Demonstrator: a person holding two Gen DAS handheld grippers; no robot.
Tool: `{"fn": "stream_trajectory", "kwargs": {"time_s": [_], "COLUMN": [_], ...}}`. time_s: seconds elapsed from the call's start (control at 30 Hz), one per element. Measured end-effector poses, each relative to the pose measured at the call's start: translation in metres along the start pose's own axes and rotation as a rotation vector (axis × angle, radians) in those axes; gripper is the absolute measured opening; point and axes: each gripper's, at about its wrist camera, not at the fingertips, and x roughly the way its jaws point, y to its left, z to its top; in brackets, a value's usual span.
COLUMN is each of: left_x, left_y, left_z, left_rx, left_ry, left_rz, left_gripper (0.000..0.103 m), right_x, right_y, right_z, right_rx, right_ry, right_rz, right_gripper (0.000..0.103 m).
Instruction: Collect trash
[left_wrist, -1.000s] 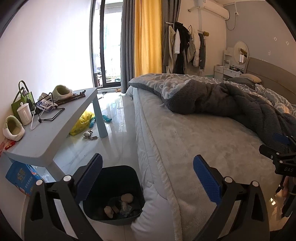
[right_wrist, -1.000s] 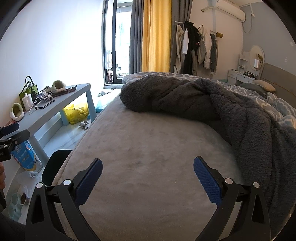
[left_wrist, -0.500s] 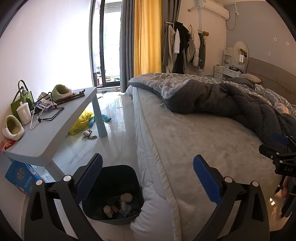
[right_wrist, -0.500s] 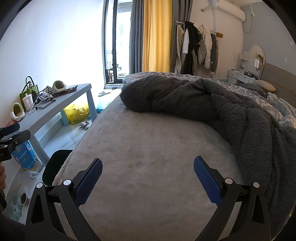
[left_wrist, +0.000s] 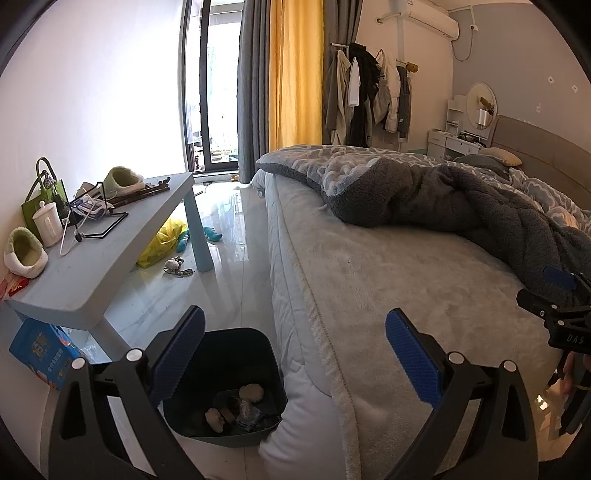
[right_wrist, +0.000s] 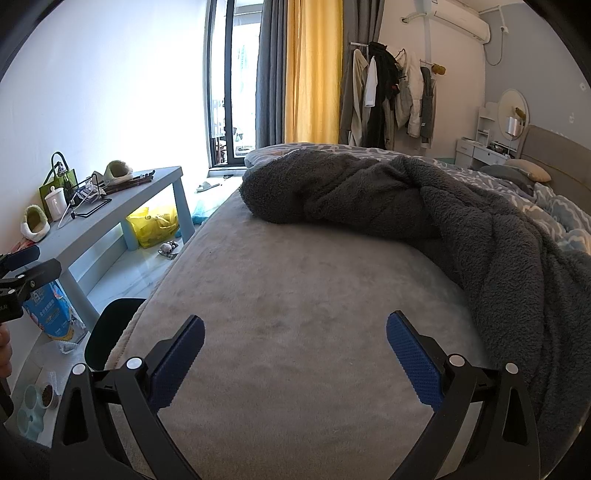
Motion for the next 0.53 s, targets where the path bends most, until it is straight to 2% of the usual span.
{"fn": "stream_trajectory", "kwargs": {"time_s": [0.53], "left_x": [-0.0004], "left_y": [-0.0010], "left_z": [-0.0007], "left_rx": [0.001], "left_ry": [-0.005], "left_rz": [0.015], "left_gripper": [0.100], "right_x": [-0.0005], "right_y": [0.0006], "right_z": [-0.0006], "right_rx": [0.000], "right_ry": [-0.001], "right_rz": [0.000], "right_gripper": [0.100]}}
